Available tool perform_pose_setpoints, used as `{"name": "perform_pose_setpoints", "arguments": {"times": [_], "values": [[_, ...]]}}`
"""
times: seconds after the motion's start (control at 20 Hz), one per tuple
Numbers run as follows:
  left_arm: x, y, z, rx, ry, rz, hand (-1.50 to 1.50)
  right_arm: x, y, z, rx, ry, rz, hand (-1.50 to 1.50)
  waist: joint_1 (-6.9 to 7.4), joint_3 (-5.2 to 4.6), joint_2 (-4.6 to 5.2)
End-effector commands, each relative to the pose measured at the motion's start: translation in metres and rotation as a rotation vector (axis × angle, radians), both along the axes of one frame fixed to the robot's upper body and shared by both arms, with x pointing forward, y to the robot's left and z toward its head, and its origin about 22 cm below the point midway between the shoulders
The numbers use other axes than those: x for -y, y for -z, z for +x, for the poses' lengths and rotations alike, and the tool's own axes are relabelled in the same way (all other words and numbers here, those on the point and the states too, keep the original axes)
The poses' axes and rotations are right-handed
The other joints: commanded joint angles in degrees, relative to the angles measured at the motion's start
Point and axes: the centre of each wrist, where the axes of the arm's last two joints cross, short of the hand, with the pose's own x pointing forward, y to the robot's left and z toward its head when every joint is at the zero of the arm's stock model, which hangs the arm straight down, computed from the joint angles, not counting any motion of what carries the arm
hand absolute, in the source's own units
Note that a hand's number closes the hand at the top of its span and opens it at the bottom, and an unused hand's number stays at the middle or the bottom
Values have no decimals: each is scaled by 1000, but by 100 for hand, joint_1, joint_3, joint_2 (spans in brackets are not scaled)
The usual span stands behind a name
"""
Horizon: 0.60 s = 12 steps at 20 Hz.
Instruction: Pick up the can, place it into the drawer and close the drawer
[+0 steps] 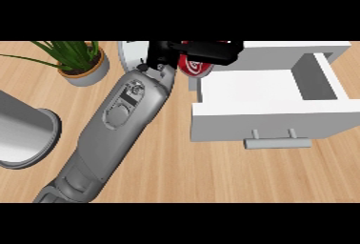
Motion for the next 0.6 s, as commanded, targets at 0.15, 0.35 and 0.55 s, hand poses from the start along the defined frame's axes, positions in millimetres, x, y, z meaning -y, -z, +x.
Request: {"name": "perform_pose_setpoints", "arguments": {"times": [0.15,0.35,0.55], "values": [[40,-44,11,-5,-20,20,150,10,-1,7,-4,2,-1,-150,-64,3,14],[37,-33,29,-19,-23,38,150,-2,-21,5,-3,-15,-9,-150,-77,0,27],[44,-29,33,-36,-23,68,150,-11,-6,5,10,5,11,-150,-91,2,30]]}}
